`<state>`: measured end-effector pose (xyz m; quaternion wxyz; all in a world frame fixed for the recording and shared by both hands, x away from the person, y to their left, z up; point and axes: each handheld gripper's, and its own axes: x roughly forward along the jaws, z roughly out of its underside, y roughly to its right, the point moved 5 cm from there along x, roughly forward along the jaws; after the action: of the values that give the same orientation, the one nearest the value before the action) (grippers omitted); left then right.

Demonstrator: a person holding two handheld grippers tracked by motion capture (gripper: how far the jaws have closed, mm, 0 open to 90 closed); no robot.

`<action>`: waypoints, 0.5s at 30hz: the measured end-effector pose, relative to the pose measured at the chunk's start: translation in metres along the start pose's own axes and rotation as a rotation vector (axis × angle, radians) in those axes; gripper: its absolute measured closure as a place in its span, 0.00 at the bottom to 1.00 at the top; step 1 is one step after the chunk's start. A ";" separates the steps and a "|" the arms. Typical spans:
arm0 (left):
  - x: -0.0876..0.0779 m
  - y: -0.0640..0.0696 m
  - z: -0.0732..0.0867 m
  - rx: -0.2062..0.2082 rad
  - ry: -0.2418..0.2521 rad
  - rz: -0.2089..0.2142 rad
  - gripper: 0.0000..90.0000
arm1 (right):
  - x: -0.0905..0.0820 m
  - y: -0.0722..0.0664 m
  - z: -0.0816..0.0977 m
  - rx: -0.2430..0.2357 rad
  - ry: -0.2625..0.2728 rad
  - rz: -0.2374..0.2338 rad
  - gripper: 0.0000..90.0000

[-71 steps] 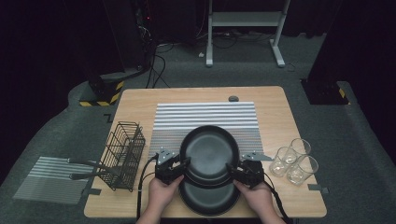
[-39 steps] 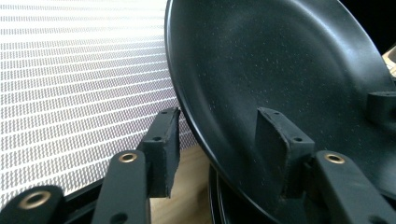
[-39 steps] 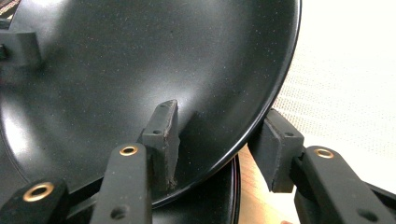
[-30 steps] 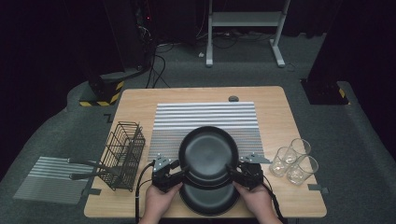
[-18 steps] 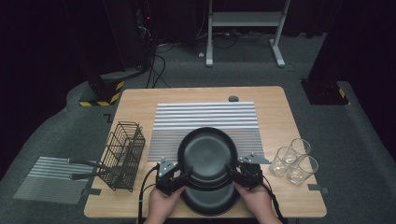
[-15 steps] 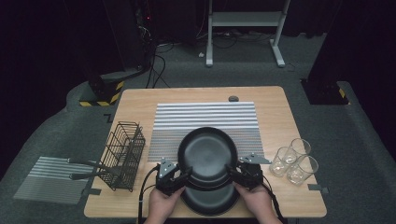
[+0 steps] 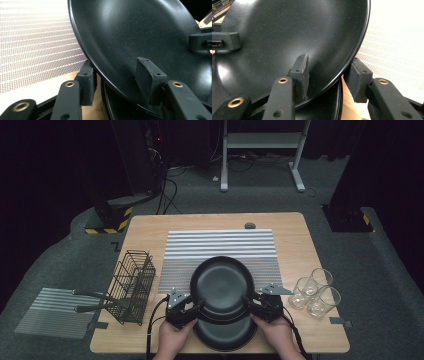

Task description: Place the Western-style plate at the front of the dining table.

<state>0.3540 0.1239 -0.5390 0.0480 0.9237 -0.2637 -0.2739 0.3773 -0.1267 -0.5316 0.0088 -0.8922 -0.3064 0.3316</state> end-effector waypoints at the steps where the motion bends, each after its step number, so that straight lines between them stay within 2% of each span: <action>1: 0.000 0.000 0.000 0.001 -0.001 0.000 0.58 | 0.001 0.000 0.000 0.004 0.008 -0.003 0.61; 4: 0.001 -0.001 -0.001 0.004 0.008 -0.010 0.59 | 0.001 0.001 0.000 -0.005 0.007 -0.013 0.61; 15: 0.001 -0.002 -0.001 -0.006 0.000 -0.012 0.59 | 0.003 -0.001 0.000 0.010 0.003 -0.004 0.59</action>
<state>0.3564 0.1245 -0.5391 0.0490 0.9251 -0.2575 -0.2748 0.3788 -0.1237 -0.5329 0.0145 -0.8920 -0.3066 0.3318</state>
